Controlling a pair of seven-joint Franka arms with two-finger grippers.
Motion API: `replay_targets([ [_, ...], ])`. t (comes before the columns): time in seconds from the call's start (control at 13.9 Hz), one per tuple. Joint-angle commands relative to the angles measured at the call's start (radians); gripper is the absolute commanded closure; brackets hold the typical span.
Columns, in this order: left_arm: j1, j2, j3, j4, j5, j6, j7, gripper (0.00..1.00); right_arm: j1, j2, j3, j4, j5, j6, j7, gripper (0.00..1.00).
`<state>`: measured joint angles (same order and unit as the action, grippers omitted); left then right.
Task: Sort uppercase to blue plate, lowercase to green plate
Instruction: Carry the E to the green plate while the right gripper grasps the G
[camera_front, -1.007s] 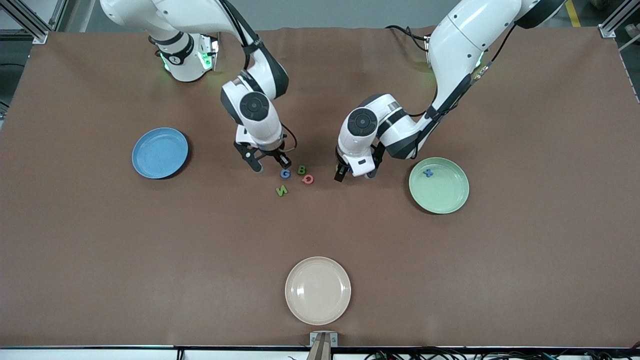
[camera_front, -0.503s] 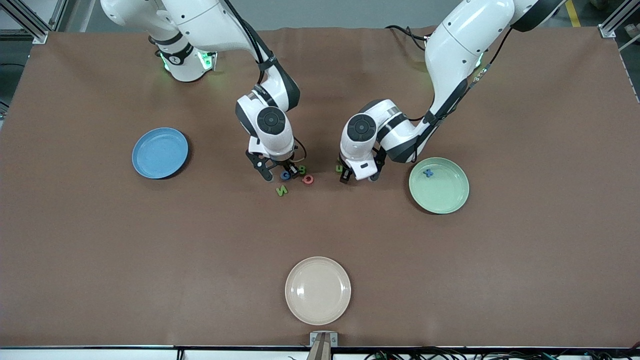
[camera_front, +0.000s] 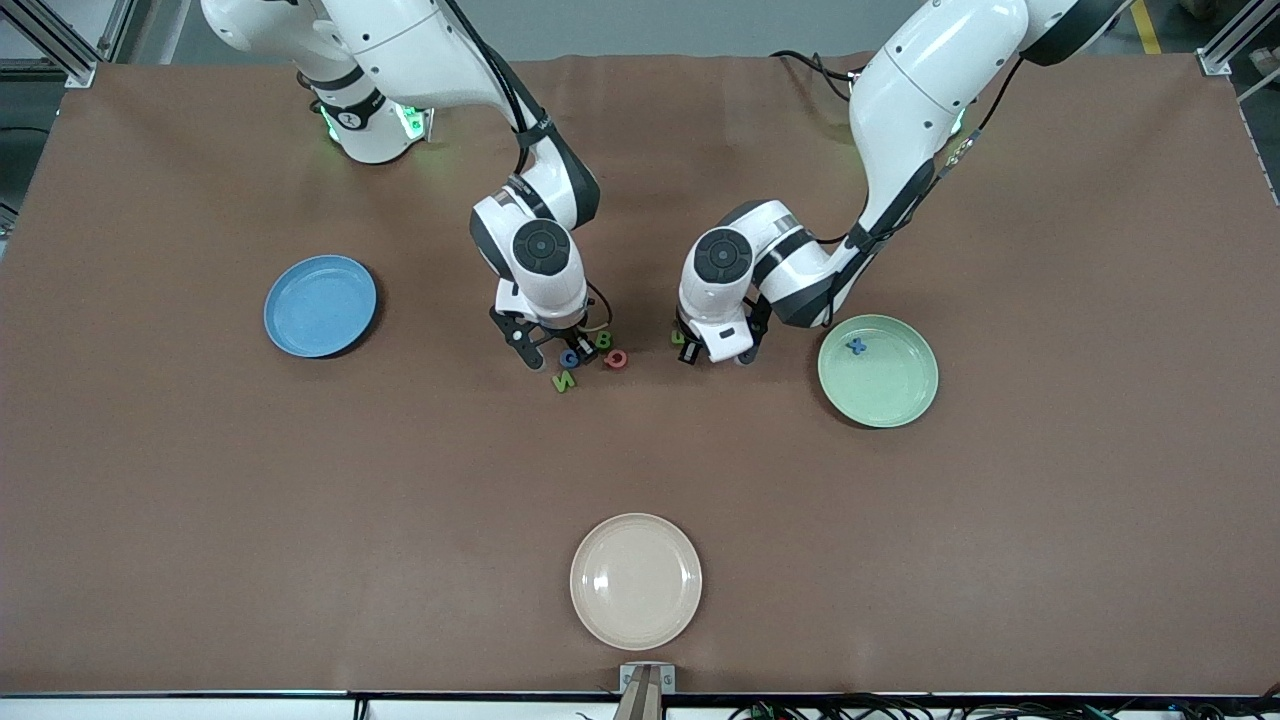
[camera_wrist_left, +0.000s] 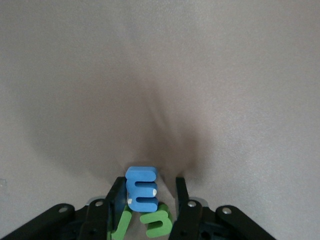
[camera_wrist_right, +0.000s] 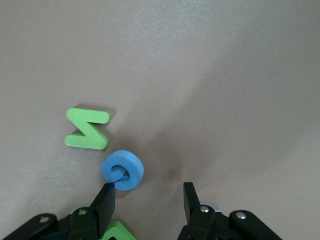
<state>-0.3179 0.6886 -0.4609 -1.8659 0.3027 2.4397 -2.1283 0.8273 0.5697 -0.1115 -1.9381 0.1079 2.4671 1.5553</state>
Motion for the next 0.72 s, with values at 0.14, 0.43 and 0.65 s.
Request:
replay_targets([
  [0.14,-0.013,0.016,0.008,0.011,0.026,0.005,-0.019,0.83,0.023,0.019,-0.016,0.045,-0.091,-0.007,0.032,0.36],
  [0.43,0.006,-0.010,0.007,0.004,0.033,0.002,-0.010,0.93,0.027,0.027,-0.013,0.045,-0.221,-0.002,0.074,0.36],
  [0.65,0.046,-0.093,0.004,-0.032,0.033,-0.008,0.050,0.95,0.032,0.033,-0.013,0.045,-0.249,0.000,0.074,0.36],
])
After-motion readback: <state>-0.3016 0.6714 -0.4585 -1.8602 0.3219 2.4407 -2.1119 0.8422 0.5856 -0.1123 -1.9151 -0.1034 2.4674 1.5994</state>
